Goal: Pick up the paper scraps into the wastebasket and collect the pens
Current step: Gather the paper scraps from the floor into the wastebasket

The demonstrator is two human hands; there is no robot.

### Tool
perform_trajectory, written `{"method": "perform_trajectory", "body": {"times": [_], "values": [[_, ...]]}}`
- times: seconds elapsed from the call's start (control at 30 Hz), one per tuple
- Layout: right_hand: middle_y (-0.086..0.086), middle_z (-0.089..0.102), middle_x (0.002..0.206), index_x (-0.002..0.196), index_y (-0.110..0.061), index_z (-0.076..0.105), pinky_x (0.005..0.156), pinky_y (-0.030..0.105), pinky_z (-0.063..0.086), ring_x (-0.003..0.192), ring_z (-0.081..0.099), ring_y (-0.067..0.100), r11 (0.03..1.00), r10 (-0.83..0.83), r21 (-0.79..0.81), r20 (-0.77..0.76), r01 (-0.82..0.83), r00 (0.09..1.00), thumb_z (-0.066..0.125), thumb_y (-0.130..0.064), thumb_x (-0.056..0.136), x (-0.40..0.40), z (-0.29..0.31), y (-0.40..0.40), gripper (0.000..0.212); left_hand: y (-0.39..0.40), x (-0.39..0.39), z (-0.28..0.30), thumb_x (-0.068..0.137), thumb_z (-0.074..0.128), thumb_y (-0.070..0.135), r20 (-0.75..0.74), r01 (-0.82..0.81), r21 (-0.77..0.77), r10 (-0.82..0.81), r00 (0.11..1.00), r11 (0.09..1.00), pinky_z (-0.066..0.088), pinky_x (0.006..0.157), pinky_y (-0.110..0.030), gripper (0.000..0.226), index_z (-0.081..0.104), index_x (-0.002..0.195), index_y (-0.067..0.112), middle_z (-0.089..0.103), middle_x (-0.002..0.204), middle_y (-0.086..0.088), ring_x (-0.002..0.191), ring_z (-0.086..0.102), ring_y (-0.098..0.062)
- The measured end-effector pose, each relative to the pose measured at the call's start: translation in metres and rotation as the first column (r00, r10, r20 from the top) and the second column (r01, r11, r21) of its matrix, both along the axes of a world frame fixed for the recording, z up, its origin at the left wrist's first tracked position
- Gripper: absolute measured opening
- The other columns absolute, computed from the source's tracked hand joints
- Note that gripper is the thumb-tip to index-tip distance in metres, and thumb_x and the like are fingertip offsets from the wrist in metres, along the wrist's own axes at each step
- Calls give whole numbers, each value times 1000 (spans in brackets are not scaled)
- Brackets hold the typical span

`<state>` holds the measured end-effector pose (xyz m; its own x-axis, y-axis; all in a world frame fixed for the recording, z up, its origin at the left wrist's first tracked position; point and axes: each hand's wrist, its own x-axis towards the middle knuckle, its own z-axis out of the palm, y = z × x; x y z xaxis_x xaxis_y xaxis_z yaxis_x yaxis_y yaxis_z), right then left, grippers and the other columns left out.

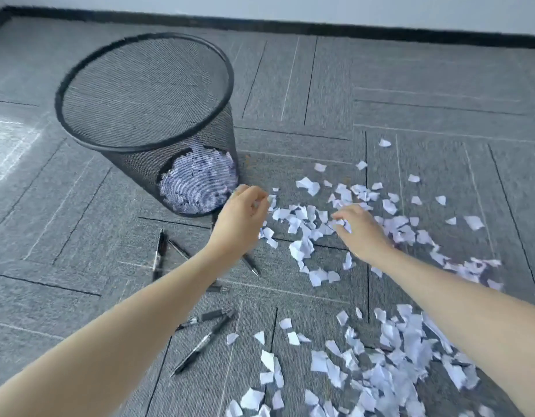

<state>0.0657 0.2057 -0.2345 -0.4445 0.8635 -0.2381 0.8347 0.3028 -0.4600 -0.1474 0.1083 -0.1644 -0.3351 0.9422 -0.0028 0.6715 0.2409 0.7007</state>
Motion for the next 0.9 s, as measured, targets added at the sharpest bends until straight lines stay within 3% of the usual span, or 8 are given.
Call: {"method": "perform_trajectory", "body": {"times": [0.07,0.13,0.23,0.33,0.5,0.6,0.73,0.9], "values": [[3,37,142,130,-21,46,106,45,31,124,41,26,1000,-7,22,155,3,988,47,-29,93,52,-24,-8,38,11,5,-29,94,46,29,6,40,-168,-39,999,985,43,87,-27,27,56,116,17,49,118,0,95,52,-13],[6,31,146,135,-22,41,108,50,26,130,33,31,992,-128,36,248,123,960,48,-35,91,99,-33,-10,46,28,12,-54,93,47,33,-32,74,-300,-88,996,951,44,97,-42,38,49,128,19,42,134,-10,111,50,-23],[4,18,151,139,-25,32,107,55,24,134,22,34,942,-316,-11,299,335,900,52,-47,87,158,-40,-10,61,56,19,-89,89,47,49,-160,118,-507,-228,960,854,23,108,-57,61,26,143,29,16,151,-11,137,19,-38],[-3,5,154,142,-34,22,107,65,9,139,7,32,851,-470,-84,318,519,823,51,-60,81,201,-47,-17,73,86,26,-117,81,44,64,-221,188,-566,-367,904,803,9,110,-62,82,3,146,34,-10,155,-5,141,-4,-38],[-6,-3,155,139,-43,20,107,65,-1,141,-5,29,732,-611,-163,273,661,743,49,-68,77,229,-62,-24,73,103,49,-146,71,33,81,-232,177,-632,-402,886,755,-3,105,-68,91,-17,139,44,-25,152,3,139,-22,-32],[-6,-2,155,141,-42,16,109,62,-4,142,-7,26,735,-612,-142,283,663,739,44,-64,81,225,-70,-29,70,104,52,-155,72,25,83,-253,158,-634,-396,883,757,-4,103,-71,87,-16,138,47,-27,151,4,138,-23,-32],[-8,10,153,138,-37,29,111,56,-2,142,2,20,859,-492,-68,165,508,855,42,-66,76,208,-70,-66,69,99,55,-150,78,26,77,-246,169,-595,-379,892,786,-9,101,-70,78,-11,140,48,-24,152,4,139,-21,-32],[-11,9,150,139,-39,23,109,55,0,139,2,16,939,-328,-64,138,339,935,32,-76,65,170,-73,-132,83,81,50,-149,68,21,83,-232,280,-513,-445,865,811,-12,105,-65,83,6,142,46,-14,155,4,140,-18,-30]]}}
